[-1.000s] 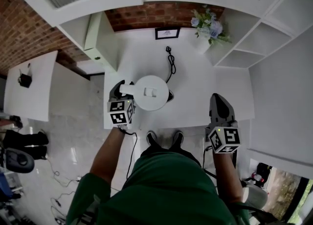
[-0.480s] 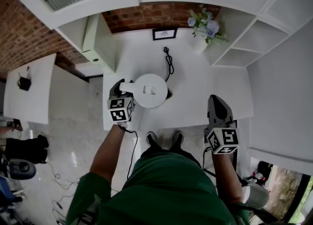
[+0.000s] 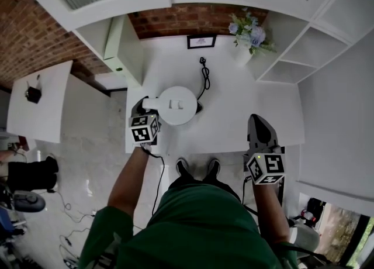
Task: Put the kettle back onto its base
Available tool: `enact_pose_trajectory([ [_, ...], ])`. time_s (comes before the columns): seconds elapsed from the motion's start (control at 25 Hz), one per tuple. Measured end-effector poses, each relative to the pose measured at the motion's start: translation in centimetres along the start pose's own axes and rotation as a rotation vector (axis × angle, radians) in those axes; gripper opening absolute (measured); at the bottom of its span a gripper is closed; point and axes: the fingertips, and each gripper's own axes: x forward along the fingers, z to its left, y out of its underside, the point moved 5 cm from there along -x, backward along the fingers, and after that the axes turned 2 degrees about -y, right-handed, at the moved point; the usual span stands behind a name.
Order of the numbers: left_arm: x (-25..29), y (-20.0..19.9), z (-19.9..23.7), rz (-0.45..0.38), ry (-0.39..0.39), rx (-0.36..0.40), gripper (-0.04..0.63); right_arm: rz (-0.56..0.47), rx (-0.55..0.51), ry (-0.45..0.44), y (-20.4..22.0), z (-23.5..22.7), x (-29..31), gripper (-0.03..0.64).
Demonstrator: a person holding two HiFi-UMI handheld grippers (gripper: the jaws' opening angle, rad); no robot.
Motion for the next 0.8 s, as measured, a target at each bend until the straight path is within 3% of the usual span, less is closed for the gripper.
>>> enact_pose_trajectory([
  [0.24, -1.2, 2.4, 0.2, 0.078, -0.042, -0.009, 0.216, -0.006, 0.0, -0.031, 0.0, 0.3, 0.6, 0.012],
  [0.44, -4.2, 5.5, -0.2, 0.126, -0.054, -0.061, 0.218, -0.012, 0.0, -0.051, -0.2, 0.1, 1.2, 0.012],
  [0.72, -8.8, 3.5, 0.9, 0.007, -0.029, -0.2, 0.211, -0.041, 0.005, -0.09, -1.2, -0.3, 2.7, 0.012],
  [0.8, -10.2, 1.8, 1.1, -0.043, -0.021, -0.23, 0.168, -0.052, 0.011, -0.109, -1.6, -0.1, 3.1, 0.012],
])
